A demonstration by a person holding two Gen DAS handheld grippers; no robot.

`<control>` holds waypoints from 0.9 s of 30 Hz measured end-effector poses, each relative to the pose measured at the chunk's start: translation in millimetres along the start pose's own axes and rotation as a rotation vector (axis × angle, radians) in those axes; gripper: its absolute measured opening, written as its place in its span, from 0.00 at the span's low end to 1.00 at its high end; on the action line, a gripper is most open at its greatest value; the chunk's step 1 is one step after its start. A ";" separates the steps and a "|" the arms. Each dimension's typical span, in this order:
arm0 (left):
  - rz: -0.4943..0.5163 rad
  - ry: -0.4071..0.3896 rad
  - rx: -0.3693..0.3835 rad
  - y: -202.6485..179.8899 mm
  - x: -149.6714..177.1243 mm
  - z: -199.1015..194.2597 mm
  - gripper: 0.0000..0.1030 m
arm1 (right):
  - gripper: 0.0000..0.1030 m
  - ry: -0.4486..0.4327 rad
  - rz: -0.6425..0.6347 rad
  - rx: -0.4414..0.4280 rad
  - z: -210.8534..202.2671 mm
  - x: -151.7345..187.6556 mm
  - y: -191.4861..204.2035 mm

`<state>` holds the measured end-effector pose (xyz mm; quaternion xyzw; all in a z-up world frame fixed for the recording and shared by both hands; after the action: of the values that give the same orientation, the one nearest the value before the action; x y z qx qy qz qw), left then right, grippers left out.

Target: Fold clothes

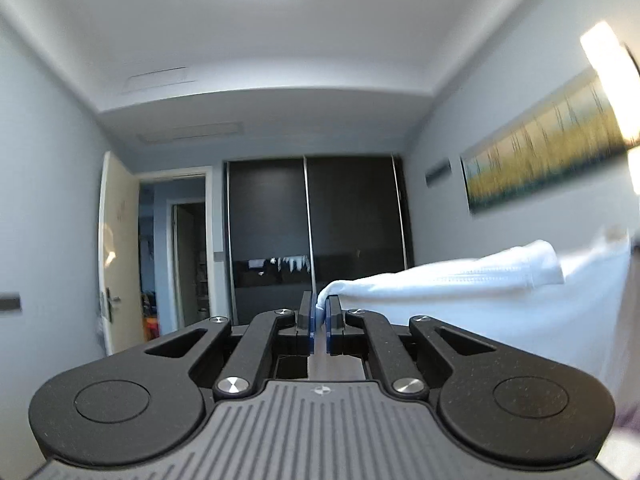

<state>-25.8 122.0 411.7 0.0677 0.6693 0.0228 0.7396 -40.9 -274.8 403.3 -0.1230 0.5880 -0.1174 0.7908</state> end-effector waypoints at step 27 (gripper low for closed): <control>0.100 -0.144 -0.032 -33.7 -2.7 -145.1 0.03 | 0.03 -0.159 -0.075 -0.005 -117.8 -25.2 6.2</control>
<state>-172.0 98.4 396.2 0.0907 0.6097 0.0654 0.7847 -160.6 -267.3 391.1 -0.1559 0.5184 -0.1350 0.8299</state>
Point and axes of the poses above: each gripper's, at about its wrist camera, not at the fingertips, and z roughly the way its jaws point, y to its left, x to its underside, the point moved 10 cm from there along z, roughly the way its jaws point
